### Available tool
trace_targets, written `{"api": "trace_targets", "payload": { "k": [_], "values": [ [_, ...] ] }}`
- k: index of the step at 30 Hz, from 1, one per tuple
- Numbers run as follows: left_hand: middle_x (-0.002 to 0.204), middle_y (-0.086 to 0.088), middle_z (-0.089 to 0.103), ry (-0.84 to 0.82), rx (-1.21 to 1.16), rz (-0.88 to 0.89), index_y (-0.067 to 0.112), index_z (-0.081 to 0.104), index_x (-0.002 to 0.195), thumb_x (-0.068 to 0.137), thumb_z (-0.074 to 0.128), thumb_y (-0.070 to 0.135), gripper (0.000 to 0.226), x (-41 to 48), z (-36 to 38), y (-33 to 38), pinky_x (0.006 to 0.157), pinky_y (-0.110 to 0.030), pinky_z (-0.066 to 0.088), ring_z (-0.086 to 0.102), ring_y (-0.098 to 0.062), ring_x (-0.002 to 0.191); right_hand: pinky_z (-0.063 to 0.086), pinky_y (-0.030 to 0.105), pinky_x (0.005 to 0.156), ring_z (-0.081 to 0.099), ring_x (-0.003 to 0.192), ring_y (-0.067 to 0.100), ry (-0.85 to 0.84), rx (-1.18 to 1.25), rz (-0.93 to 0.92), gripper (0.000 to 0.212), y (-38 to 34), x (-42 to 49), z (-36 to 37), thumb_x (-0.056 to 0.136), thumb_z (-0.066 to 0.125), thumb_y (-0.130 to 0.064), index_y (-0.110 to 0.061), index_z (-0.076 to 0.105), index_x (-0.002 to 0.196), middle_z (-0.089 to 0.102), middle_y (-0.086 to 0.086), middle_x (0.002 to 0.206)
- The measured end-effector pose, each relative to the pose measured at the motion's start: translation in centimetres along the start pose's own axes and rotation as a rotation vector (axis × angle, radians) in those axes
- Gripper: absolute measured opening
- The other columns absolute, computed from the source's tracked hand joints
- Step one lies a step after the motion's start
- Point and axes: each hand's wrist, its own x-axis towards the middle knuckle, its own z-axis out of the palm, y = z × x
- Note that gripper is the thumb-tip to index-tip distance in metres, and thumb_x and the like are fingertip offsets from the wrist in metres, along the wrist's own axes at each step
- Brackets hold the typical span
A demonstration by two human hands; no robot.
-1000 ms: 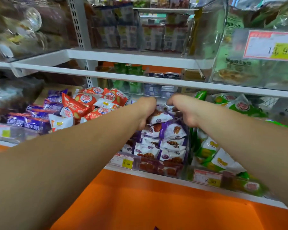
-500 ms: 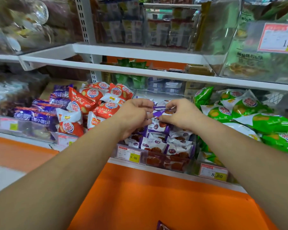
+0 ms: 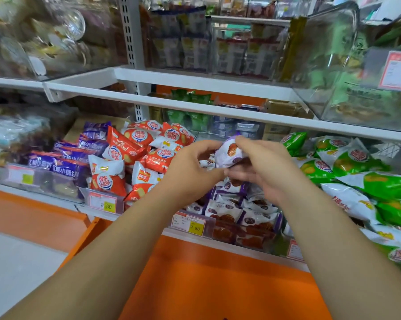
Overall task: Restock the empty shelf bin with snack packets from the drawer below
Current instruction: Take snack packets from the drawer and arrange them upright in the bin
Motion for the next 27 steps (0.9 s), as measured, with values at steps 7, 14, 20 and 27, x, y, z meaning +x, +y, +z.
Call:
{"api": "trace_targets", "payload": {
  "k": [7,14,20,27],
  "values": [
    [0.110,0.017,0.067,0.086,0.133,0.002,0.031,0.067,0.112,0.083,0.081,0.025,0.033,-0.7,-1.0,-1.2,0.089,-0.034,0.058,0.063,0.000,0.103,0.064,0.046,0.076,0.078,0.080,0.033,-0.122,0.006,0.130,0.035,0.5,0.2,0.8,0.101,0.058,-0.038,-0.005,0.069,0.109,0.078,0.019,0.086],
    [0.096,-0.007,0.075,-0.021,-0.079,-0.107,0.023,0.075,0.105,0.101,0.062,0.022,0.014,-1.1,-1.9,-1.4,0.081,-0.041,0.060,0.070,-0.028,0.090,0.063,0.049,0.081,0.075,0.075,0.026,-0.207,-0.161,0.036,0.031,1.2,1.1,0.3,0.102,0.058,-0.038,-0.010,0.071,0.106,0.077,0.014,0.089],
    [0.116,-0.013,0.072,-0.186,-0.392,-0.256,0.015,0.072,0.116,0.105,0.054,0.020,0.021,-0.9,-1.7,-1.3,0.086,-0.031,0.055,0.067,-0.021,0.100,0.056,0.034,0.068,0.067,0.084,0.020,-0.290,-0.178,-0.108,0.031,1.5,1.8,-1.2,0.098,0.066,-0.036,-0.007,0.073,0.107,0.077,0.009,0.098],
    [0.111,-0.009,0.077,-0.112,-0.476,-0.307,0.010,0.066,0.127,0.096,0.054,-0.008,0.038,-0.7,-1.8,-1.1,0.085,-0.034,0.057,0.072,-0.028,0.109,0.059,0.048,0.071,0.067,0.076,0.031,-0.237,-0.178,-0.145,0.033,1.7,1.8,-1.6,0.093,0.073,-0.035,-0.003,0.068,0.085,0.075,0.021,0.091]
  ]
}}
